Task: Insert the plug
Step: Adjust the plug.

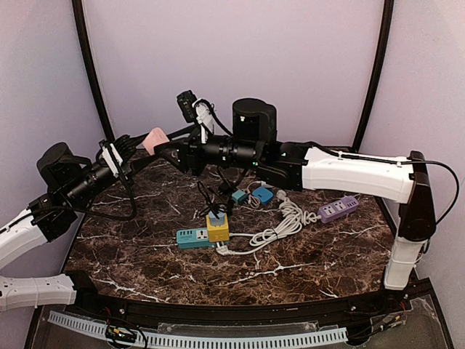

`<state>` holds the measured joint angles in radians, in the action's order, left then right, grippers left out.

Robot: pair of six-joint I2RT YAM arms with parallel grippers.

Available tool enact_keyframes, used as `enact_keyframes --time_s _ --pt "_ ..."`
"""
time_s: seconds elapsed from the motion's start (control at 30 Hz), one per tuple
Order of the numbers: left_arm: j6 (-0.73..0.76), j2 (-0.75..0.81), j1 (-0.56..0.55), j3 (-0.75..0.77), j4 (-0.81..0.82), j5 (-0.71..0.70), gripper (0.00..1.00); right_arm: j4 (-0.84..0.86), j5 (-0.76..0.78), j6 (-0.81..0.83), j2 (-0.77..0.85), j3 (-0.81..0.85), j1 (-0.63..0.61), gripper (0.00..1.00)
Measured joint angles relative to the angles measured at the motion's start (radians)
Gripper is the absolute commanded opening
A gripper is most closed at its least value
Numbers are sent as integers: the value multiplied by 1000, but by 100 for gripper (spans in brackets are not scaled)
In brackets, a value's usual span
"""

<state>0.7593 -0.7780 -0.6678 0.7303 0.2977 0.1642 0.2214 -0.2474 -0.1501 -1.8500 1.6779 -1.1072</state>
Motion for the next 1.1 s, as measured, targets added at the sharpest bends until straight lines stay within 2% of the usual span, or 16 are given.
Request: enact_keyframes --time_s 0.1,0.17,0.2,0.3,0.33,0.37,0.4,0.43,0.5,0.6,0.73,0.9,1.1 --pt "-1 -6 0 -3 -1 3 1 1 0 8 -4 3 0 26" --pt "-3 -13 1 -5 1 -4 1 -1 0 10 -8 7 -1 3" --pt "-2 -14 2 -5 3 -8 1 -2 4 4 -10 8 -1 0" --pt "1 -16 4 -6 8 -21 1 -4 10 -2 -12 11 0 0" --pt "1 -17 4 -6 8 -21 4 -5 10 -2 -12 11 0 0" --pt "-2 -18 4 -6 7 -21 24 -8 8 3 -12 11 0 0" --pt "-6 -18 4 -6 3 -20 35 -14 5 11 -12 11 0 0" --pt "-15 -18 4 -5 -7 -18 51 -24 3 26 -11 11 1 0" --pt "-55 -17 5 2 -62 15 59 -82 -13 119 -3 10 7 0" --pt "-143 -17 1 40 -249 145 60 -253 -53 323 21 9 24 0" --pt "-229 -18 -3 68 -430 280 50 -512 -87 558 52 9 36 0" --pt "-273 -34 -4 72 -509 351 42 -679 -130 688 59 11 34 0" --pt "-315 -93 -4 84 -525 375 34 -741 -153 754 59 32 22 0"
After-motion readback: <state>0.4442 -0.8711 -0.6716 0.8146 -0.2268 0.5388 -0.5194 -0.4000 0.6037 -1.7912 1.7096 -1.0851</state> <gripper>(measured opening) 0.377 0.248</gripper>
